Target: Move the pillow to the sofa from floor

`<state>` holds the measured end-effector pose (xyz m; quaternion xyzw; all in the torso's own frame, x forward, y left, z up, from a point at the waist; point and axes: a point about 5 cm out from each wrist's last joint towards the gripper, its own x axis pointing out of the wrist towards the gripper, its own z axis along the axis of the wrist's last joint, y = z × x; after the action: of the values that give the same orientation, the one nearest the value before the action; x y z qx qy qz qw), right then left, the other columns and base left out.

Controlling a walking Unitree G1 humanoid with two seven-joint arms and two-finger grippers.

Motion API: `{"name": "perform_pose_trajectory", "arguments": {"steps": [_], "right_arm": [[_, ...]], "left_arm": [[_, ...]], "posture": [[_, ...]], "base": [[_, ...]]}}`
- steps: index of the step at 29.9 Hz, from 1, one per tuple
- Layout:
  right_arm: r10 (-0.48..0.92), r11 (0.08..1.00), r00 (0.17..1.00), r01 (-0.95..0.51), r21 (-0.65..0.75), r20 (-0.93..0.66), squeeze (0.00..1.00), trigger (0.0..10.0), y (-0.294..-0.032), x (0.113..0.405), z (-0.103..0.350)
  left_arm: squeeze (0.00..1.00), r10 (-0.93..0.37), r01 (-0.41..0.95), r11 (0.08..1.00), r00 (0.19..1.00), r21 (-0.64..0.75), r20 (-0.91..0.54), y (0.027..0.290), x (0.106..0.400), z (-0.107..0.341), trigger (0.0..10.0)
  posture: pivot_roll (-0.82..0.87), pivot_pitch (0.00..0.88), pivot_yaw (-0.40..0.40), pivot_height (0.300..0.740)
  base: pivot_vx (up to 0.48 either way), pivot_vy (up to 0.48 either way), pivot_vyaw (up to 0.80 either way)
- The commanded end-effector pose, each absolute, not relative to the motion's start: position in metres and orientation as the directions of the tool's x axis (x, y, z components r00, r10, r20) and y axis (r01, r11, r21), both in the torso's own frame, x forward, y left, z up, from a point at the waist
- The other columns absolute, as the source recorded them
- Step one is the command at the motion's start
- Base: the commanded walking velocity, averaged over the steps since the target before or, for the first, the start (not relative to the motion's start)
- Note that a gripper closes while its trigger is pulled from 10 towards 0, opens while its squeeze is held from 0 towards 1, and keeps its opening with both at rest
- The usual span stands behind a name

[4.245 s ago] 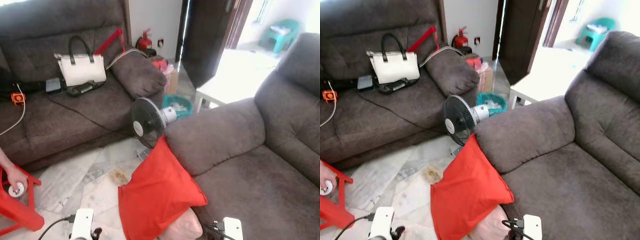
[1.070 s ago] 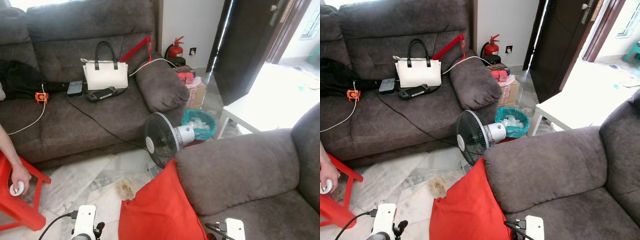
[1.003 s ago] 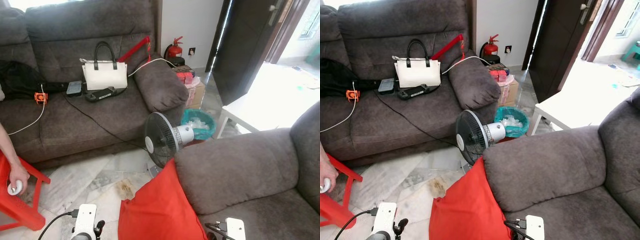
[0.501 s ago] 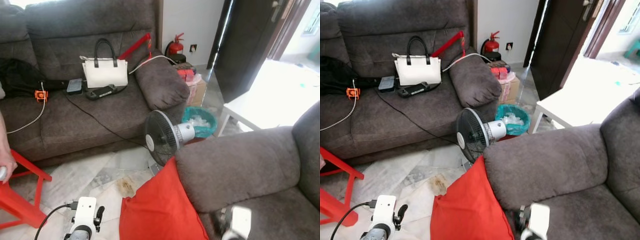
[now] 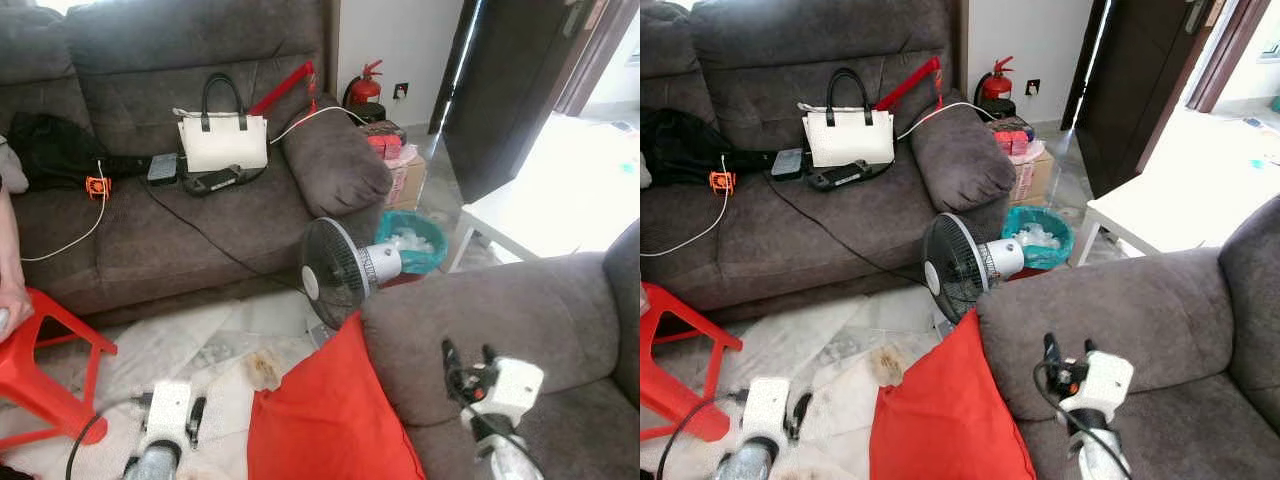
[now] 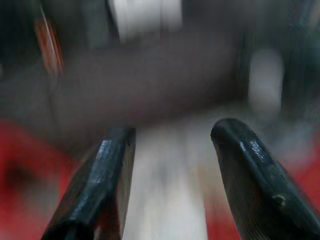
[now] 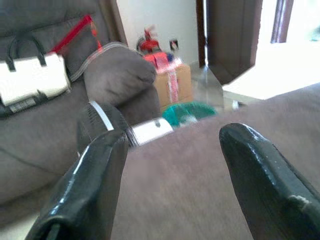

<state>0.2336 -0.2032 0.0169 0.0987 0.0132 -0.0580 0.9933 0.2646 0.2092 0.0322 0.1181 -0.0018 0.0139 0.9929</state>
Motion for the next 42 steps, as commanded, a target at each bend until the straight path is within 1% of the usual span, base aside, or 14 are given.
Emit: {"name": "perform_pose_trajectory", "arguments": {"steps": [1,4,8,12,17,20,23,28,31,32,35,39,40,42], "right_arm": [[-0.129,0.966,0.991,0.131,0.224,-0.024,0.00,10.0,-0.203,0.237,0.021],[-0.144,0.960,0.990,0.141,0.242,-0.007,0.00,10.0,-0.203,0.243,0.025],[-0.127,0.964,0.991,0.116,0.240,0.031,0.00,10.0,-0.197,0.257,0.038],[-0.127,0.963,0.991,0.114,0.242,0.038,0.00,10.0,-0.196,0.257,0.041],[-0.126,0.966,0.992,0.121,0.228,0.009,0.00,10.0,-0.201,0.242,0.030],[-0.115,0.971,0.993,0.109,0.214,0.017,0.00,10.0,-0.201,0.230,0.032],[-0.160,0.966,0.986,0.146,0.215,0.049,0.00,10.0,-0.209,0.220,0.041],[-0.181,0.962,0.979,0.157,0.225,0.089,0.00,10.0,-0.209,0.215,0.049],[-0.185,0.964,0.977,0.159,0.213,0.105,0.00,10.0,-0.209,0.217,0.053],[-0.181,0.967,0.974,0.151,0.206,0.138,0.00,10.0,-0.207,0.219,0.063],[-0.155,0.974,0.973,0.122,0.188,0.172,0.00,10.0,-0.202,0.218,0.078],[-0.115,0.981,0.979,0.086,0.172,0.169,0.00,10.0,-0.197,0.205,0.084],[-0.071,0.986,0.985,0.045,0.163,0.158,0.00,10.0,-0.193,0.199,0.085],[-0.011,0.990,0.988,-0.010,0.138,0.157,0.00,10.0,-0.187,0.199,0.088]], "left_arm": [[0.00,0.001,-0.027,0.973,0.994,0.228,0.112,0.205,0.274,0.054,10.0],[0.00,0.000,-0.024,0.974,0.994,0.225,0.109,0.204,0.275,0.054,10.0],[0.00,0.004,-0.027,0.975,0.995,0.222,0.103,0.203,0.280,0.054,10.0],[0.00,0.003,-0.029,0.971,0.994,0.236,0.110,0.205,0.280,0.062,10.0],[0.00,0.018,-0.050,0.968,0.991,0.246,0.133,0.211,0.280,0.070,10.0],[0.00,0.033,-0.069,0.965,0.989,0.251,0.146,0.215,0.276,0.071,10.0],[0.00,0.062,-0.101,0.961,0.986,0.256,0.156,0.221,0.272,0.074,10.0],[0.00,0.039,-0.086,0.951,0.986,0.295,0.162,0.219,0.274,0.078,10.0],[0.00,0.036,-0.089,0.951,0.983,0.295,0.179,0.218,0.276,0.083,10.0],[0.00,0.041,-0.097,0.952,0.980,0.290,0.195,0.217,0.276,0.087,10.0],[0.00,0.026,-0.085,0.955,0.978,0.284,0.205,0.212,0.273,0.091,10.0],[0.00,0.026,-0.086,0.959,0.975,0.269,0.222,0.207,0.264,0.095,10.0],[0.00,0.037,-0.098,0.961,0.973,0.261,0.228,0.207,0.263,0.097,10.0],[0.00,0.044,-0.105,0.961,0.972,0.256,0.232,0.207,0.261,0.099,10.0]], "posture": [[0.10,0.000,0.002,0.740],[0.09,0.000,0.007,0.740],[0.10,0.000,0.008,0.740],[0.10,0.000,0.011,0.740],[0.11,0.000,0.013,0.740],[0.11,0.000,0.013,0.740],[0.12,0.000,0.021,0.740],[0.13,0.000,0.020,0.740],[0.12,0.000,0.023,0.740],[0.12,0.000,0.026,0.740],[0.11,0.000,0.024,0.740],[0.12,0.000,-0.004,0.740],[0.12,0.000,-0.014,0.740],[0.12,0.000,-0.019,0.740]], "base": [[0.000,0.000,0.00],[0.000,0.000,0.00],[0.000,0.000,0.00],[0.000,0.000,0.00],[0.000,0.000,0.00],[0.000,0.000,0.00],[0.000,0.000,0.00],[0.000,0.000,0.00],[0.000,0.000,0.00],[0.000,0.000,0.00],[0.000,0.000,0.00],[0.000,0.000,0.00],[0.000,0.000,0.00],[0.000,0.000,0.00]]}}
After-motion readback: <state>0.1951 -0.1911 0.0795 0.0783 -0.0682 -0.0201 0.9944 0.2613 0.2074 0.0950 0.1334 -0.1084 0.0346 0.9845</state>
